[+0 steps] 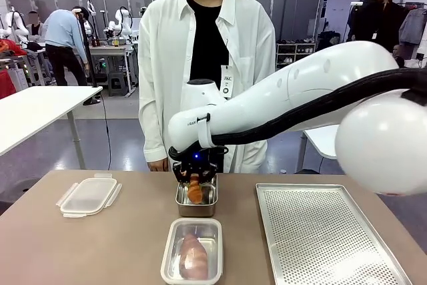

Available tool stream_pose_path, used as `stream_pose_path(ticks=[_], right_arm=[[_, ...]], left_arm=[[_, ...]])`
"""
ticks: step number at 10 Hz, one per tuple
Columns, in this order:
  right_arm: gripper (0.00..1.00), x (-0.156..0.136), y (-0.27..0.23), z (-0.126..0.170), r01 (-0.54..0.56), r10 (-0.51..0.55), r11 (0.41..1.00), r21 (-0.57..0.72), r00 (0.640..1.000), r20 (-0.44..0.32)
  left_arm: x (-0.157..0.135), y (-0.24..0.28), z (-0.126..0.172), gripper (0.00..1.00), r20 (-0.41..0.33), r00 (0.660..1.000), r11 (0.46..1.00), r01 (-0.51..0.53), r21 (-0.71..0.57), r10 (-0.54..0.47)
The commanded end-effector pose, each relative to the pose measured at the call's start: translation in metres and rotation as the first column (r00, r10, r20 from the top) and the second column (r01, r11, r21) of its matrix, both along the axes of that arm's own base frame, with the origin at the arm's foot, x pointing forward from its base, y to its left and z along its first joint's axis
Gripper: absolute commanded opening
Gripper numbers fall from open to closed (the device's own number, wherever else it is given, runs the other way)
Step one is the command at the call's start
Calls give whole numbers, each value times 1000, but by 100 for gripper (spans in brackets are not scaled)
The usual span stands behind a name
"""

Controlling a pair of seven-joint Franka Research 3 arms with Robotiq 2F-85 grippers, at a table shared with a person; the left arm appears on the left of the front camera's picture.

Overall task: Place the bread into the airtight container.
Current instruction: Pick up a Butter Roll and place it into an empty Airtight Container.

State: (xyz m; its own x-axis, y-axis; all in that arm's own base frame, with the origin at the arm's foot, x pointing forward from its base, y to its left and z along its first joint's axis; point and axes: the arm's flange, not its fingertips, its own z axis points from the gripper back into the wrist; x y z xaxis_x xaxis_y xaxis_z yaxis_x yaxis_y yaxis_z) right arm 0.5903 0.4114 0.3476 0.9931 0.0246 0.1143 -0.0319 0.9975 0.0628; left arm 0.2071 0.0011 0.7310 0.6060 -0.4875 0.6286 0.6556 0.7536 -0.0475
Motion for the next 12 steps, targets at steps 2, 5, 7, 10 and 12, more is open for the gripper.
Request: stream_pose_path(ticks=[2, 5, 7, 10, 12], right_arm=[[45, 12, 2, -10, 6, -3, 999, -48, 998, 55], [100, 13, -1, -15, 27, -25, 999, -22, 998, 62], [100, 11, -6, -14, 36, -35, 999, -2, 997, 72], [95, 15, -1, -15, -5, 6, 1000, -20, 999, 47], [95, 15, -1, -15, -5, 6, 1000, -20, 999, 47]], left_arm=[[0, 0, 1, 100, 3, 1000, 1000, 22, -4, -22], [0, 0, 1, 100, 3, 1000, 1000, 22, -4, -22], [0, 0, 1, 100, 3, 1000, 1000, 22, -4, -22], [0, 0, 1, 100, 3, 1000, 1000, 22, -4, -22], [0, 0, 1, 100, 3, 1000, 1000, 22, -4, -22]])
